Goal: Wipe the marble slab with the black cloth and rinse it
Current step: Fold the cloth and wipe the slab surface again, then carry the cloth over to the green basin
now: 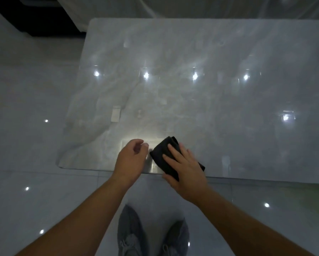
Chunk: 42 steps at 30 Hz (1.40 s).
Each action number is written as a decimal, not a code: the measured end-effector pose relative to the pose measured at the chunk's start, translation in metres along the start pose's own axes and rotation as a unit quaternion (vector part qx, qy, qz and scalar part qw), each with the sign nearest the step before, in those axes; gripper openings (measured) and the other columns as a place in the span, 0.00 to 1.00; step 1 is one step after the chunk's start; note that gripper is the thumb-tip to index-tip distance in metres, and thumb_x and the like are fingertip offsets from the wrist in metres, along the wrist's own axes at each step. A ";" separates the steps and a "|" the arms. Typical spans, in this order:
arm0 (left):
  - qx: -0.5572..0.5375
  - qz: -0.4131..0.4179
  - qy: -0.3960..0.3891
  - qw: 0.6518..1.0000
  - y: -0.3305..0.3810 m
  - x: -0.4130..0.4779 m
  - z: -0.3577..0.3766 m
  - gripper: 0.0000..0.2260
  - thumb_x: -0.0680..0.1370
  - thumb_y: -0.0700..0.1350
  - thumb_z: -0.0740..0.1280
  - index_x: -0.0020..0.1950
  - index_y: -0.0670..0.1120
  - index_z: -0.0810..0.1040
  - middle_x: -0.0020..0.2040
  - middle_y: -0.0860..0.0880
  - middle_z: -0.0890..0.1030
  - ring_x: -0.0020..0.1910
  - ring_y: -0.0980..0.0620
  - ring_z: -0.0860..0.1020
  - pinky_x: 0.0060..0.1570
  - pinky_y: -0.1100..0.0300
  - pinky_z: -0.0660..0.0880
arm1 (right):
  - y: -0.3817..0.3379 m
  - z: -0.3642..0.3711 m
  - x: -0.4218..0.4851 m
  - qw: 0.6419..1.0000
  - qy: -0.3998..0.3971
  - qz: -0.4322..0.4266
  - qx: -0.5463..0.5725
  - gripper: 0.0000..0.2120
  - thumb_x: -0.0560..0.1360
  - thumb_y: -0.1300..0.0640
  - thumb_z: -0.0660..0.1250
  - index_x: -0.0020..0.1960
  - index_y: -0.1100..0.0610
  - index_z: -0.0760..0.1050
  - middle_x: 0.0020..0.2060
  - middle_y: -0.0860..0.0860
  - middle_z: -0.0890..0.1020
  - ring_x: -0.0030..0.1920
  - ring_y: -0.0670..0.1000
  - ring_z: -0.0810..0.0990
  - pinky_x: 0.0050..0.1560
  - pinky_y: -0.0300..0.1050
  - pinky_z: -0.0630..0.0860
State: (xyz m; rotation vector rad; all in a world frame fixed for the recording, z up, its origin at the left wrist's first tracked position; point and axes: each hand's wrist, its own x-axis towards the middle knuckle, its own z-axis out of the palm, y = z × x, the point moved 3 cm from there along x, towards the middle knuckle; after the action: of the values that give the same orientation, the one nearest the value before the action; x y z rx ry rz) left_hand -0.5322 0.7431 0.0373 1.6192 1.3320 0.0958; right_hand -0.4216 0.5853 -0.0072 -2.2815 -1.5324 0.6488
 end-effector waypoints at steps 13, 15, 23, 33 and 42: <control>0.061 0.010 -0.157 0.986 0.022 0.027 0.037 0.04 0.74 0.47 0.75 0.45 0.48 0.85 0.40 0.49 0.85 0.41 0.52 0.83 0.39 0.63 0.77 | 0.003 -0.029 0.002 0.951 0.048 0.122 0.280 0.21 0.75 0.47 0.68 0.67 0.48 0.76 0.68 0.46 0.77 0.72 0.46 0.71 0.74 0.47 0.66; -0.011 0.003 -0.177 0.984 0.029 0.022 0.035 0.03 0.75 0.46 0.75 0.41 0.50 0.84 0.39 0.49 0.84 0.40 0.53 0.81 0.41 0.60 0.77 | 0.006 -0.050 0.005 0.877 0.075 0.224 0.418 0.16 0.75 0.51 0.74 0.61 0.52 0.78 0.56 0.45 0.82 0.57 0.42 0.81 0.59 0.39 0.78; -0.114 0.000 -0.309 0.944 0.096 -0.023 0.050 0.10 0.79 0.43 0.70 0.46 0.36 0.77 0.33 0.45 0.76 0.30 0.53 0.73 0.30 0.62 0.71 | 0.020 -0.115 -0.025 0.752 0.137 0.314 0.563 0.04 0.77 0.57 0.71 0.51 0.53 0.83 0.43 0.47 0.87 0.45 0.45 0.84 0.46 0.38 0.80; -0.062 0.034 -0.406 0.911 0.187 -0.105 0.151 0.08 0.76 0.47 0.73 0.49 0.42 0.84 0.39 0.45 0.85 0.37 0.52 0.82 0.37 0.57 0.78 | 0.058 -0.174 -0.158 0.608 0.329 0.406 0.597 0.14 0.75 0.48 0.70 0.51 0.59 0.83 0.45 0.59 0.86 0.48 0.60 0.85 0.49 0.57 0.84; 0.052 0.070 -0.482 0.872 0.219 -0.248 0.333 0.10 0.75 0.41 0.75 0.53 0.37 0.82 0.46 0.40 0.86 0.49 0.38 0.84 0.51 0.43 0.80 | 0.155 -0.189 -0.346 0.364 0.441 0.488 0.659 0.17 0.77 0.46 0.69 0.56 0.59 0.82 0.50 0.58 0.87 0.50 0.61 0.86 0.52 0.63 0.82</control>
State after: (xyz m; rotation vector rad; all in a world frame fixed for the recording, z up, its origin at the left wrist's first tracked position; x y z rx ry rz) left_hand -0.2764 0.3653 0.1489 1.5075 0.4400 -0.6381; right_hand -0.3117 0.2049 0.1425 -1.2157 0.9173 0.3571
